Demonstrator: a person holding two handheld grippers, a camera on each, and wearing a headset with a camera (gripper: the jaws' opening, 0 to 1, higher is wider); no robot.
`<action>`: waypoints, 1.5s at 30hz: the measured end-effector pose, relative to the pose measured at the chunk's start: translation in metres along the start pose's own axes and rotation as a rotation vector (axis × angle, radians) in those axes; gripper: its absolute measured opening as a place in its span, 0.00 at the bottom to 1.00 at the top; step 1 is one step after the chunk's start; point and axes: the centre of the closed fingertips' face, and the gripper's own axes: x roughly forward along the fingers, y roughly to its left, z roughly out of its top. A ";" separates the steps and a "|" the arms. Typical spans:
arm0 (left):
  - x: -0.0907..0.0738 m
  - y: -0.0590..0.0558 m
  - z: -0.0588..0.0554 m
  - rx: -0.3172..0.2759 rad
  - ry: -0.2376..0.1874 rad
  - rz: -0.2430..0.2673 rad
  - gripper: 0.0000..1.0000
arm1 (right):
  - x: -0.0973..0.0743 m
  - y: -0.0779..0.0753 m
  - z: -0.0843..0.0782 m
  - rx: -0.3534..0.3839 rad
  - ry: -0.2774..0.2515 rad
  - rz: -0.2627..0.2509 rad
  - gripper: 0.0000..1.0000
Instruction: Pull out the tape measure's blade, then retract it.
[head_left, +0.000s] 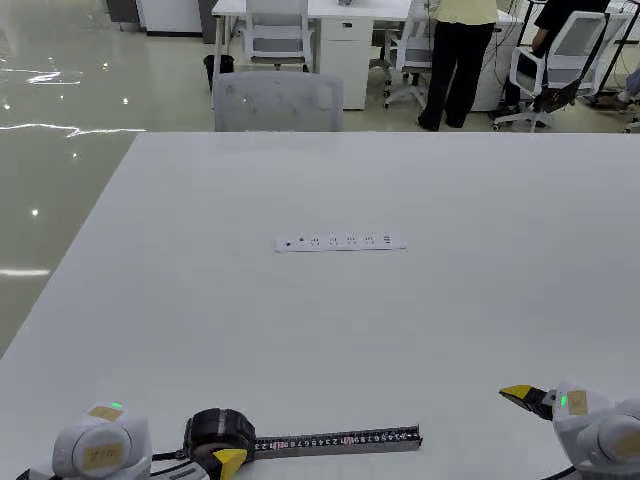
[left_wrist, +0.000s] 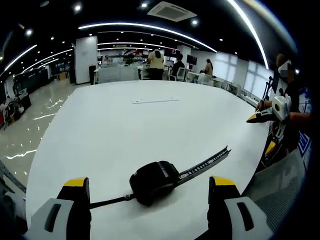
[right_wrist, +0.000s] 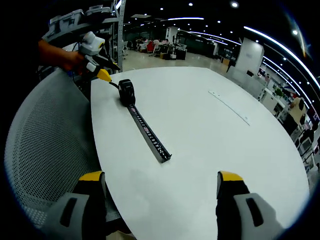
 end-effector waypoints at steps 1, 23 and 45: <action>0.000 0.000 0.000 -0.004 0.001 0.006 0.95 | 0.001 -0.003 0.004 -0.024 -0.001 -0.002 0.92; 0.024 -0.001 0.007 -0.050 -0.105 0.102 0.98 | 0.068 -0.008 0.041 -0.252 0.133 0.259 0.82; 0.033 -0.001 0.003 -0.007 -0.093 0.093 0.97 | 0.113 -0.006 -0.022 -0.301 0.304 0.333 0.41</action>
